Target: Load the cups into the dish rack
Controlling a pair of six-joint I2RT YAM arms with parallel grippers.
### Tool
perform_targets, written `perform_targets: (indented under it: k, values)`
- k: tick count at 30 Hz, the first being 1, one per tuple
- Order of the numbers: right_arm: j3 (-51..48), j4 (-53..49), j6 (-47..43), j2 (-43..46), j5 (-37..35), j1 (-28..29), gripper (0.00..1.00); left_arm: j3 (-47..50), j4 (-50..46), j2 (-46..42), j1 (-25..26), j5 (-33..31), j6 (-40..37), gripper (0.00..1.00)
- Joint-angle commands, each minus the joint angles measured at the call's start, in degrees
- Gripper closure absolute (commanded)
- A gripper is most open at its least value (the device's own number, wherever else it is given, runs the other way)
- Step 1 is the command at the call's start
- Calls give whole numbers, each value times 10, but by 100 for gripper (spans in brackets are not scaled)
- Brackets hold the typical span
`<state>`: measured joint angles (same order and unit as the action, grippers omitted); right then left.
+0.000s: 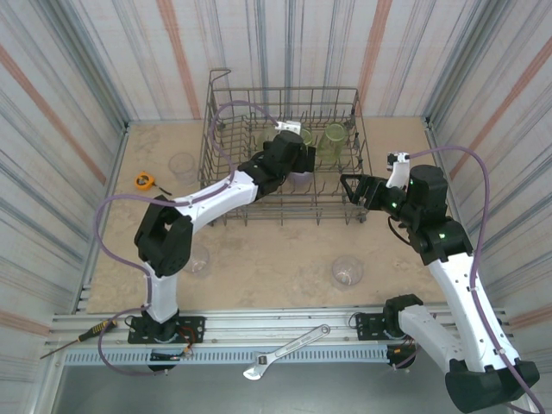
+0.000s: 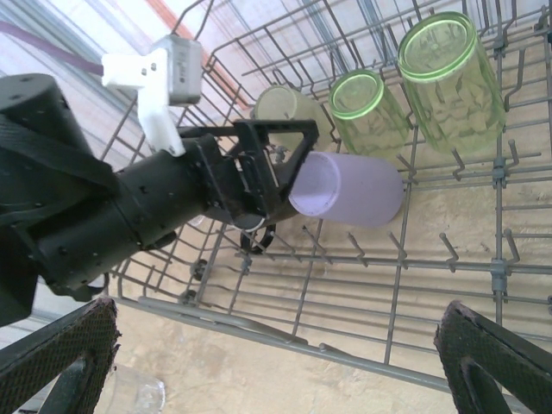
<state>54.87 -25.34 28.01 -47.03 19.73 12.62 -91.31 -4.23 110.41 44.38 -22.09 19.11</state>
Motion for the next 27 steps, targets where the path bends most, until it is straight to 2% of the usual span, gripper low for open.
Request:
perform_targets:
  k: [1, 14, 27]
  values:
    - [-6, 1, 11, 14, 4, -4, 1, 7, -8, -31, 3, 1, 11, 1]
    - [-12, 3, 9, 7, 3, -4, 1, 22, -60, -98, 0, -7, 18, 1]
    - [-17, 20, 9, -24, 9, -4, 1, 18, -161, -173, -33, 42, 32, 1]
